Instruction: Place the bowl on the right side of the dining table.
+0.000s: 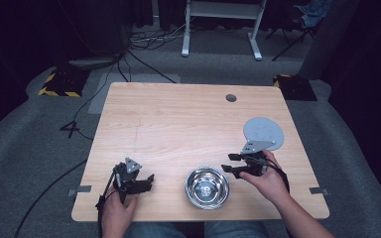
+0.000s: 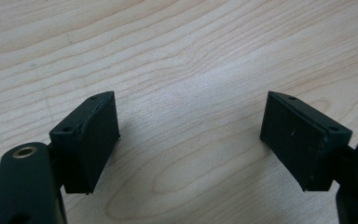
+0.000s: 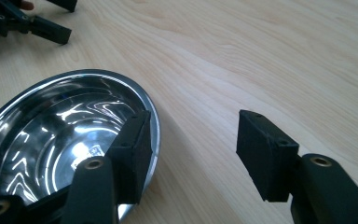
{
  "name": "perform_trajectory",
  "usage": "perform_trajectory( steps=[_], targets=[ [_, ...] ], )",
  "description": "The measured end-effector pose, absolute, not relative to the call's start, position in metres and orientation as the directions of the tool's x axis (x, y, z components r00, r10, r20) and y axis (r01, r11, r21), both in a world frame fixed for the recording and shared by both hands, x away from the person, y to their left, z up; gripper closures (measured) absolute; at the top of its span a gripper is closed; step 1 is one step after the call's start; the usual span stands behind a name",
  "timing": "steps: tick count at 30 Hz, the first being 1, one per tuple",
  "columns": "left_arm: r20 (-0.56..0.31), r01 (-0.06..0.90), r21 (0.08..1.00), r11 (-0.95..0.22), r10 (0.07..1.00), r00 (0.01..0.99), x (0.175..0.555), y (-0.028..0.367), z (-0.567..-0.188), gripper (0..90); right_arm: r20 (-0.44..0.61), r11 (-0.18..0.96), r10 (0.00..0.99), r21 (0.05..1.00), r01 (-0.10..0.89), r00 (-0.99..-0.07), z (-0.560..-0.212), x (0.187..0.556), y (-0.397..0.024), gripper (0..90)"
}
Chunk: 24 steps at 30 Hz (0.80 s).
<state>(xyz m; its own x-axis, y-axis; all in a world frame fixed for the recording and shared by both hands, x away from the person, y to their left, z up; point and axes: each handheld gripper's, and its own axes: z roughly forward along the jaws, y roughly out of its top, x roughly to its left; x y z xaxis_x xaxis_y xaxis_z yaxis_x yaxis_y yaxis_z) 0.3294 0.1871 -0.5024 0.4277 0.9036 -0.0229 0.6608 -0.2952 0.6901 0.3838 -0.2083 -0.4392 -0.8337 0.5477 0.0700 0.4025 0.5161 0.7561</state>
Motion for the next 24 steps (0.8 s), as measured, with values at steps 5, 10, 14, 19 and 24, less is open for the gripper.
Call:
perform_trajectory(
  steps=[5,10,14,19,24],
  targets=[
    [-0.024,0.661,0.689,-0.296,0.903,0.429,0.329,0.187,-0.502,19.5,0.101,0.556,0.525,0.711,0.431,-0.845,-0.447,0.39,-0.192,47.1],
    [-0.024,0.661,0.689,-0.296,0.903,0.429,0.329,0.187,-0.502,19.5,0.128,0.578,0.515,0.678,0.453,-0.848,-0.453,0.395,-0.182,48.0],
    [-0.024,0.661,0.69,-0.295,0.903,0.428,0.329,0.187,-0.502,19.5,0.155,0.609,0.506,0.633,0.478,-0.849,-0.46,0.397,-0.173,51.3],
    [-0.024,0.662,0.689,-0.296,0.903,0.429,0.329,0.187,-0.502,19.6,0.206,0.658,0.489,0.551,0.514,-0.847,-0.47,0.402,-0.165,61.1],
    [-0.024,0.662,0.689,-0.296,0.903,0.429,0.329,0.187,-0.502,19.5,0.216,0.698,0.484,0.489,0.523,-0.848,-0.474,0.403,-0.158,69.9]
  ],
)
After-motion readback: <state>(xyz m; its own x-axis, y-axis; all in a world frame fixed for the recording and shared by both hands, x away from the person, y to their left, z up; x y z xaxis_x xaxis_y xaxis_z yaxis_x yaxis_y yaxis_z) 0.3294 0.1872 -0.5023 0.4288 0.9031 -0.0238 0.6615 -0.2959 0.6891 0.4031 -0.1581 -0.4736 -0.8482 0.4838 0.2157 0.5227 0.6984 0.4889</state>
